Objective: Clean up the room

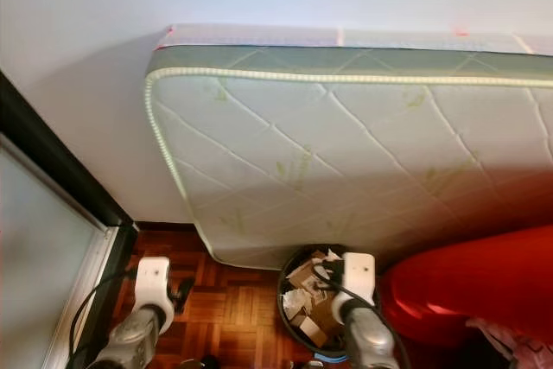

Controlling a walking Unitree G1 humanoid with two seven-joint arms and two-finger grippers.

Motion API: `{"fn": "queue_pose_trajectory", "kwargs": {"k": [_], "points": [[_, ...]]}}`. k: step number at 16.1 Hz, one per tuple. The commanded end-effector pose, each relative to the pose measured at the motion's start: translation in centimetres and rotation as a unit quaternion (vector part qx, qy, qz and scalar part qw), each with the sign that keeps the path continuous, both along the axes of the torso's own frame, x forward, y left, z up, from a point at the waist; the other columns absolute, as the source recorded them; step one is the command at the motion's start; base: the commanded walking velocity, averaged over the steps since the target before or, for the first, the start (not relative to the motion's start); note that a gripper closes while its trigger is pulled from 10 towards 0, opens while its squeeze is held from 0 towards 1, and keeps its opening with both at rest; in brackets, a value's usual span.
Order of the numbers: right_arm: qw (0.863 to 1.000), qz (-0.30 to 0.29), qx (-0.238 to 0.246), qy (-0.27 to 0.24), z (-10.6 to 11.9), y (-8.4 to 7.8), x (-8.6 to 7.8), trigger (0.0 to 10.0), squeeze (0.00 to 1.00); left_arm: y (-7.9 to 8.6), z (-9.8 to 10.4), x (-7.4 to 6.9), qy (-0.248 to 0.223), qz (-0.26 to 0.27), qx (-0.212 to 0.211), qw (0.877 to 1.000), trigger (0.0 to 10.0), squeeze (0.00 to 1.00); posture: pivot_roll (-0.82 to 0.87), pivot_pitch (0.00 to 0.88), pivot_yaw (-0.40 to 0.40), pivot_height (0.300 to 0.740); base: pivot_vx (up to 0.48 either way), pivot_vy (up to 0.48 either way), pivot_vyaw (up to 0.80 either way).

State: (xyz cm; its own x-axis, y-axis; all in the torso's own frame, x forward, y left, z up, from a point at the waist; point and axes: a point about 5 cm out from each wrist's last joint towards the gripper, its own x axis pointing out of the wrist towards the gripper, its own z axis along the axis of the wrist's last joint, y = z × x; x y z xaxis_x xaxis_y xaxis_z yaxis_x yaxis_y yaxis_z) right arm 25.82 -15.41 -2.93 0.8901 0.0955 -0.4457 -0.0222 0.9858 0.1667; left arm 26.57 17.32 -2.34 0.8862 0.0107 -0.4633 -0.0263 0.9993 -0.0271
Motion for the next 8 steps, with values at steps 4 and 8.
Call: {"fn": "queue_pose_trajectory", "kwargs": {"k": [4,8], "points": [[0.999,-0.033,-0.018,0.009,-0.5,-4.6,-1.6,10.0,0.00,-0.3,1.4,0.9,-0.060,0.005,-0.011,0.998,10.0,0.00,-0.06,0.220,-0.039,0.740,0.000,0.000,0.00],[0.998,-0.040,-0.031,0.022,-0.7,-4.2,-1.5,10.0,0.00,-0.7,1.4,0.8,-0.068,0.000,-0.015,0.998,10.0,0.00,-0.06,0.219,-0.039,0.702,0.000,0.000,0.00]]}}
